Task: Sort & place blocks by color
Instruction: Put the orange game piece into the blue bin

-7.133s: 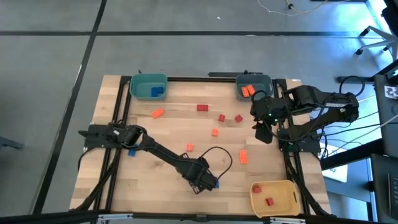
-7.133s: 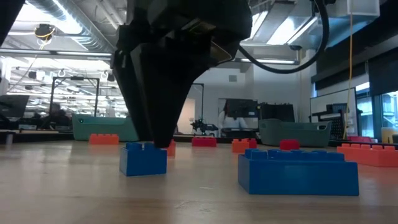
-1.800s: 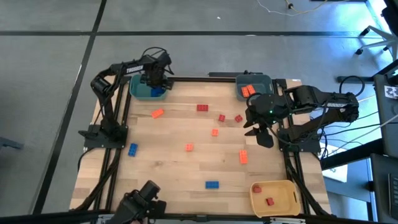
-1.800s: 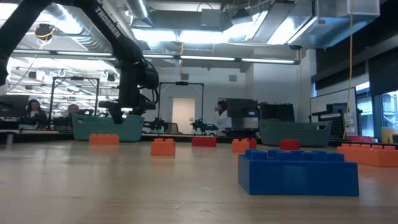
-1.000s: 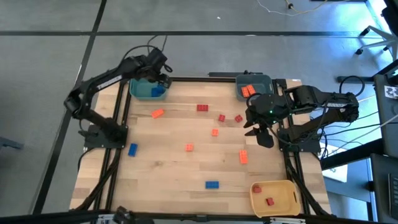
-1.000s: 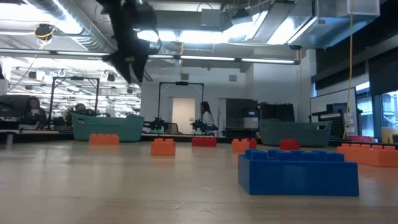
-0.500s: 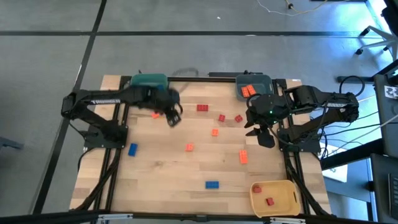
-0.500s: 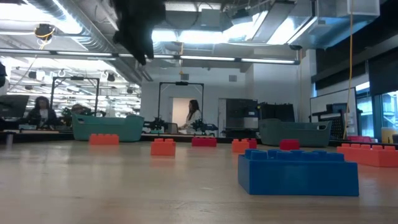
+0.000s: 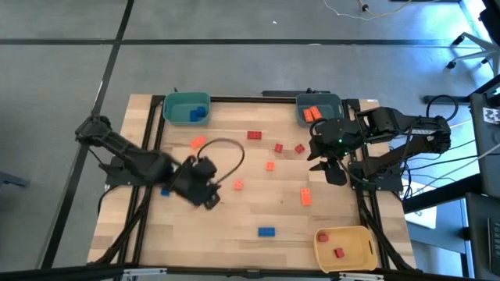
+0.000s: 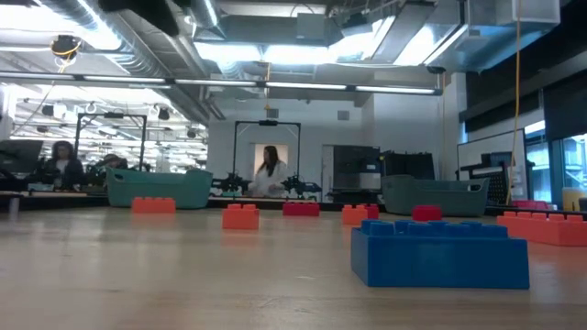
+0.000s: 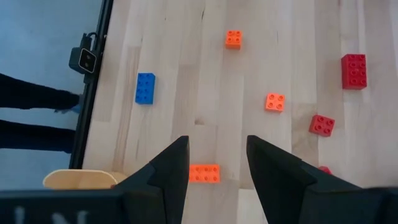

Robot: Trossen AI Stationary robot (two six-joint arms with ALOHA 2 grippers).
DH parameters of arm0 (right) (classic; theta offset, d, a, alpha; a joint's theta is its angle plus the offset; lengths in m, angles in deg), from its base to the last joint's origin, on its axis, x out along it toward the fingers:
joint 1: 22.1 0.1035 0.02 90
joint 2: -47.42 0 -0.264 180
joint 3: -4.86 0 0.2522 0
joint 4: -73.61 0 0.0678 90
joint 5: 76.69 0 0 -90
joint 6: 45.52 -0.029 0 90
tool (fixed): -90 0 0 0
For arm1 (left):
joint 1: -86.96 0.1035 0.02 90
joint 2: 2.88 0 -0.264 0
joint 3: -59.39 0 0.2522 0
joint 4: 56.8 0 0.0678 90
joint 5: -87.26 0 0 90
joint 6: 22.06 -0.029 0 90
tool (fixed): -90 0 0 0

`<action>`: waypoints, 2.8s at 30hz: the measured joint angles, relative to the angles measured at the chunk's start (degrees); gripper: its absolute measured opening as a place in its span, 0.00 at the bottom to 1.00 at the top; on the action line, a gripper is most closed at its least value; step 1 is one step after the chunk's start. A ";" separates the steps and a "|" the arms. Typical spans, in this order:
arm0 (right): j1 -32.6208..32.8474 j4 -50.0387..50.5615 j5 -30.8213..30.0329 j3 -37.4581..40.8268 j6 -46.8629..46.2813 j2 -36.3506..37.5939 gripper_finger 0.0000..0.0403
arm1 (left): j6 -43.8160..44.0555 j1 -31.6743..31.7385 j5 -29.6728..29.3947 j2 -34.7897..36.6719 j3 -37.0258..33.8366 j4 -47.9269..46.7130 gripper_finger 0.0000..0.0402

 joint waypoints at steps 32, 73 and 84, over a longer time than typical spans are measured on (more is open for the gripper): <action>2.06 14.31 -3.84 0.02 -61.90 -13.28 0.37 | 1.49 -7.10 -2.15 0.00 0.00 -10.80 0.51; 5.26 -18.30 5.45 32.48 -76.53 -12.33 0.36 | 5.53 -3.34 -1.71 0.00 0.00 -10.67 0.51; 4.37 -19.49 -0.85 33.99 -67.34 -12.33 0.36 | 4.42 -1.78 -1.69 0.00 0.00 -10.66 0.51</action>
